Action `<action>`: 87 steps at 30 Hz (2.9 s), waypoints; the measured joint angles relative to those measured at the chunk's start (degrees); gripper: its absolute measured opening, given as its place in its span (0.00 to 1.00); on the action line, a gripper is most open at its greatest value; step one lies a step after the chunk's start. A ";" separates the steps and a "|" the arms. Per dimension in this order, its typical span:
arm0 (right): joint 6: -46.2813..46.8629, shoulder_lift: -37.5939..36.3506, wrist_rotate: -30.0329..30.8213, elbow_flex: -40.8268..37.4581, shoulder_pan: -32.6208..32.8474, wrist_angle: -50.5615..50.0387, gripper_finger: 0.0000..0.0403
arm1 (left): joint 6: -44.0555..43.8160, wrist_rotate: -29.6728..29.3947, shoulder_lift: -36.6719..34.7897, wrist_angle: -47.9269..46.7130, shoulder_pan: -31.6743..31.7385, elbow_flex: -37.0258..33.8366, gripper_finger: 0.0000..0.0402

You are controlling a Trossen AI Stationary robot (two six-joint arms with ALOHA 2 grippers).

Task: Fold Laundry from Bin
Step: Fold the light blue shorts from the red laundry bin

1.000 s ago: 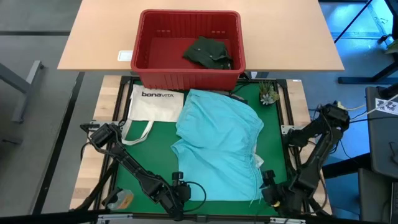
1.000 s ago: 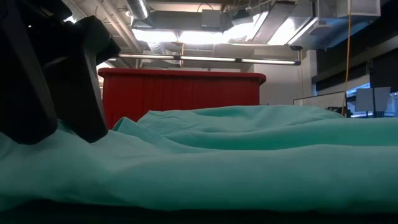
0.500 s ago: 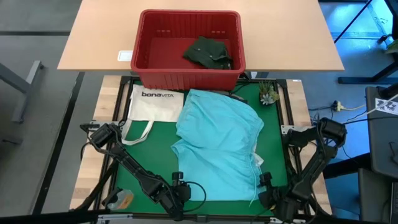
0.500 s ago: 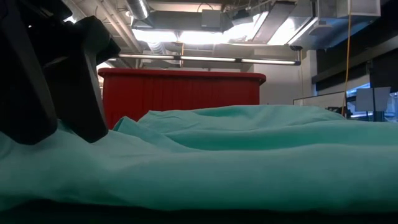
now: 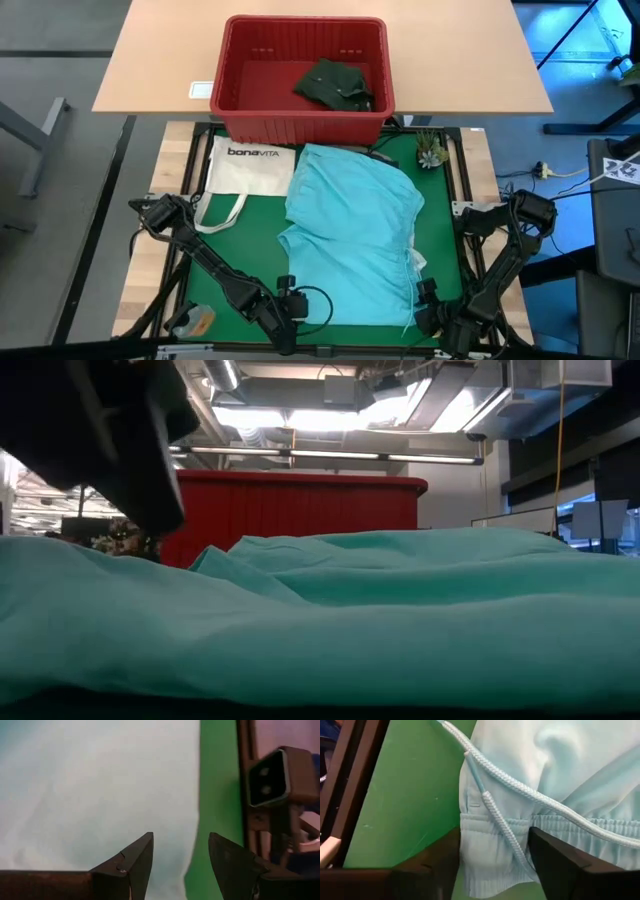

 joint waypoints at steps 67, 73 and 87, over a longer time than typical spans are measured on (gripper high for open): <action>1.30 0.24 -1.04 27.48 0.02 -17.15 0.03 | -7.65 4.91 -8.31 -1.14 -6.67 -0.11 0.00; 1.40 0.20 -0.24 33.35 0.02 -17.20 0.08 | -9.10 5.11 -13.71 -1.15 -8.40 -0.11 0.00; 4.54 -1.76 5.22 33.99 -3.12 -29.17 0.07 | 0.48 -8.13 -24.59 -14.40 -4.19 -0.11 0.00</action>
